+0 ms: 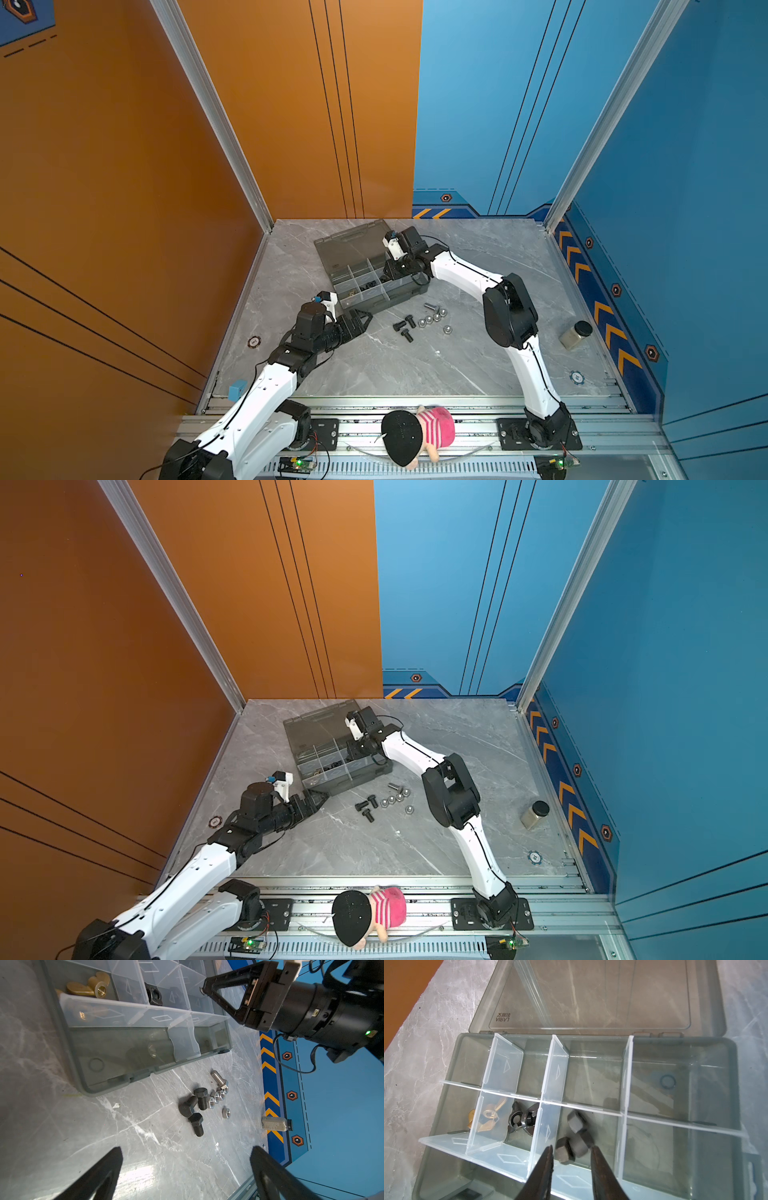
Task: Sort the screws and nuts into containers
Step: 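Open the right gripper to drop the black hex nut into the compartment, then move the right gripper back to the pile and lower onto a silver hex nut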
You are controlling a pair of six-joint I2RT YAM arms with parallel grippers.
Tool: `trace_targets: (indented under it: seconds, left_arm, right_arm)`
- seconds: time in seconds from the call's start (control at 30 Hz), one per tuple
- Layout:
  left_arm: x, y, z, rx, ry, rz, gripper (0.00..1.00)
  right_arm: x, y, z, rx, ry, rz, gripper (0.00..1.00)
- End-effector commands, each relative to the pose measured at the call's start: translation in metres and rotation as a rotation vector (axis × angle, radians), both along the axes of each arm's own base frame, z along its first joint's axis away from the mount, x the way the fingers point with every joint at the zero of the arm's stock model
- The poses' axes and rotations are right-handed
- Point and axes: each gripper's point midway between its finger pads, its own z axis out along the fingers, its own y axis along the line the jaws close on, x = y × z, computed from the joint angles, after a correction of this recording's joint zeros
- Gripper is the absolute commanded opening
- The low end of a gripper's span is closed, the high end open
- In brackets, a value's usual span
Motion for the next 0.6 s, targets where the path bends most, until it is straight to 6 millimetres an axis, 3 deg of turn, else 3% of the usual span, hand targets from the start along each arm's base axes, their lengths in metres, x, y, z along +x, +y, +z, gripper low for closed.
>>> trace_targets:
  seconds: [0.0,0.27,0.37,0.43,0.47,0.57]
  left_arm:
    - [-0.004,0.001,-0.004,-0.012,0.016,-0.006,0.98]
    - [-0.004,0.001,-0.002,-0.014,0.014,-0.003,0.98]
    - [-0.004,0.001,-0.002,-0.015,0.013,-0.002,0.98]
    - [-0.004,0.001,-0.001,-0.015,0.015,0.000,0.98]
    - [-0.004,0.001,-0.002,-0.014,0.016,-0.001,0.98]
    - [-0.003,0.001,-0.001,-0.013,0.015,0.000,0.98]
  right_arm:
    - [0.008,-0.003,-0.002,-0.011,-0.006,-0.020,0.37]
    - [-0.004,-0.015,0.023,-0.007,-0.028,-0.011,0.38]
    - [-0.018,-0.025,0.037,-0.009,-0.036,-0.010,0.40]
    - [-0.031,-0.036,0.029,-0.033,-0.014,-0.009,0.40]
    - [-0.037,-0.040,0.043,-0.024,-0.032,-0.011,0.40]
    - [-0.053,-0.056,0.044,-0.046,-0.026,-0.026,0.40]
